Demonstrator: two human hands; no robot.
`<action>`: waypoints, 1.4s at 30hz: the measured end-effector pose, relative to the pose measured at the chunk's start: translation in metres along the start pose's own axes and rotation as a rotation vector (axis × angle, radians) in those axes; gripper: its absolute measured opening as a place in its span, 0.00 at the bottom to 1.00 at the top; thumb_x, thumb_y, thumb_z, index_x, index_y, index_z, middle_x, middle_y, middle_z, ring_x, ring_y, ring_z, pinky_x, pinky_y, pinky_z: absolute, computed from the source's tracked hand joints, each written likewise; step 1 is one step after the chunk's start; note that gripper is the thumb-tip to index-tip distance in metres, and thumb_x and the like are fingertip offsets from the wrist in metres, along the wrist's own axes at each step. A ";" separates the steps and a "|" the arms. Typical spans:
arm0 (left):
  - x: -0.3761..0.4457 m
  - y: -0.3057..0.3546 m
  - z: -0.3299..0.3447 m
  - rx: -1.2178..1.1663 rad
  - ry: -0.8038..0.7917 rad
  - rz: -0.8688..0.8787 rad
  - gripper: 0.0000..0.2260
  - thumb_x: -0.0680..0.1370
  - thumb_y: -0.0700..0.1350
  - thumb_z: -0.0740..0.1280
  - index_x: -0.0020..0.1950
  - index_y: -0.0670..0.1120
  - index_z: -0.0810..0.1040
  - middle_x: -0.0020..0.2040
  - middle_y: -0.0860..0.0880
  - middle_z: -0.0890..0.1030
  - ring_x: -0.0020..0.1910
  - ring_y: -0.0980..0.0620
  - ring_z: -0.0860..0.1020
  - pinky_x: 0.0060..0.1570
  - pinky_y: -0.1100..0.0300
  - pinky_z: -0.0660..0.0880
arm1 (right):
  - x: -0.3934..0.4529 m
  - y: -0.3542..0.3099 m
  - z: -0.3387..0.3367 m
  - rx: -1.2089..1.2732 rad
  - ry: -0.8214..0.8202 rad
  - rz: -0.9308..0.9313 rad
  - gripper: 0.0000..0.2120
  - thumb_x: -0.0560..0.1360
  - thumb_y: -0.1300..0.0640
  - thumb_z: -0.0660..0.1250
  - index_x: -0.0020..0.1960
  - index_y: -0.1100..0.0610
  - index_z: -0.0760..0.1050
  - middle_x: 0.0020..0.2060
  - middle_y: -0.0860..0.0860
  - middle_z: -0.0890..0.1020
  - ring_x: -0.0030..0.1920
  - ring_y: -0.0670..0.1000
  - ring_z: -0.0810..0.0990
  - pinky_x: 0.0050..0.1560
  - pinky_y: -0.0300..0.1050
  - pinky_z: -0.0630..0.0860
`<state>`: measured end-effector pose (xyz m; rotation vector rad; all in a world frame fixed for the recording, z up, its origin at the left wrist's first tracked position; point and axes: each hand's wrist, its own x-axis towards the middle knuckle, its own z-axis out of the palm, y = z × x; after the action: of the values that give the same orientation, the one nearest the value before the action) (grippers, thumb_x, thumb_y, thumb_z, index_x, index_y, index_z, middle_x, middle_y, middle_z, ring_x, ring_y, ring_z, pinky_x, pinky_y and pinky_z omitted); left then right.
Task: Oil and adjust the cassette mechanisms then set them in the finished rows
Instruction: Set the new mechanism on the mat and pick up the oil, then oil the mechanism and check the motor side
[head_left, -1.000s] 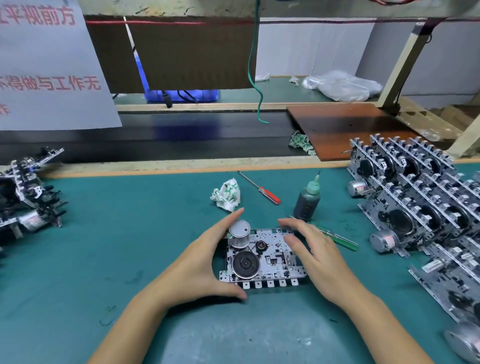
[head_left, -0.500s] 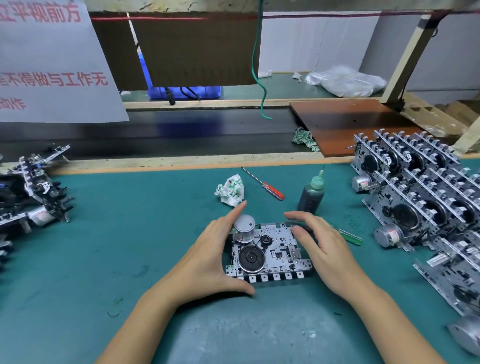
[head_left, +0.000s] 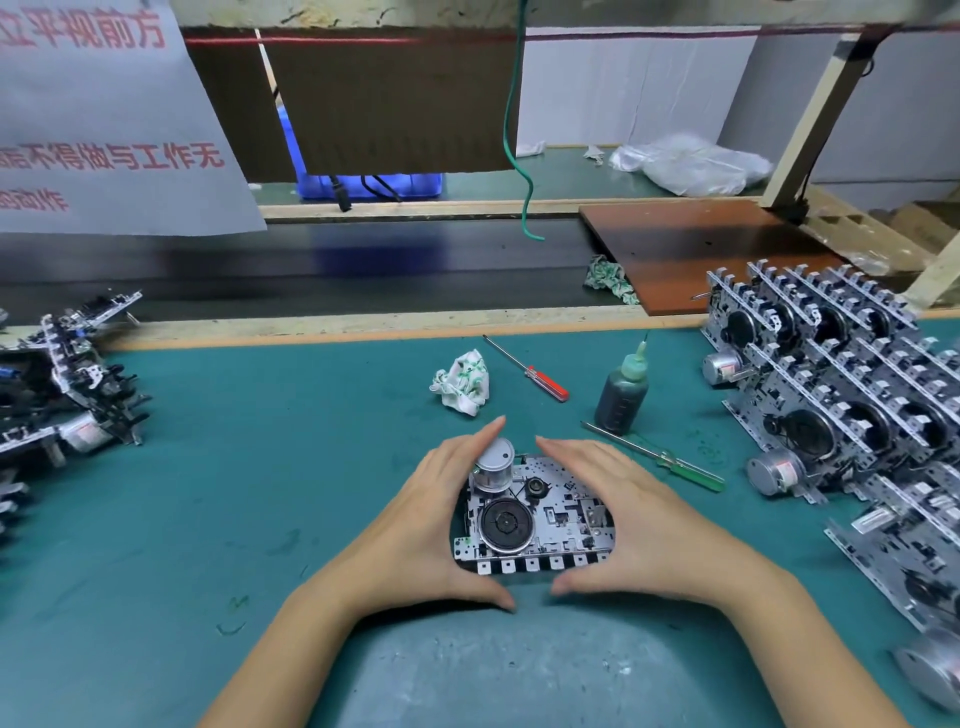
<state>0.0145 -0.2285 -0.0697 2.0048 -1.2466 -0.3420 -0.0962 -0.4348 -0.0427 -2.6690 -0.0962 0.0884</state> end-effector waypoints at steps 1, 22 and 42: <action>0.000 0.000 0.000 -0.006 0.000 0.001 0.55 0.58 0.60 0.80 0.71 0.73 0.43 0.66 0.73 0.56 0.70 0.67 0.58 0.66 0.74 0.57 | 0.001 0.000 -0.003 -0.081 -0.006 -0.002 0.53 0.60 0.31 0.72 0.75 0.40 0.46 0.70 0.33 0.55 0.68 0.30 0.49 0.65 0.23 0.43; 0.026 0.038 0.007 -1.577 -0.153 -0.249 0.48 0.60 0.70 0.73 0.69 0.40 0.72 0.60 0.39 0.78 0.50 0.45 0.79 0.56 0.53 0.73 | 0.007 -0.050 0.005 1.234 -0.048 -0.043 0.36 0.50 0.30 0.76 0.47 0.52 0.72 0.46 0.42 0.76 0.45 0.36 0.77 0.44 0.33 0.77; 0.042 0.009 0.017 -1.755 -0.126 -0.584 0.40 0.72 0.71 0.56 0.67 0.38 0.74 0.63 0.33 0.75 0.56 0.37 0.78 0.61 0.45 0.72 | 0.008 0.042 -0.003 -0.106 0.287 0.339 0.08 0.77 0.51 0.64 0.41 0.44 0.67 0.38 0.41 0.73 0.44 0.41 0.68 0.43 0.41 0.67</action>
<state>0.0194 -0.2741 -0.0686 0.6644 -0.0298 -1.2727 -0.0860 -0.4730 -0.0593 -2.7448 0.4553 -0.1976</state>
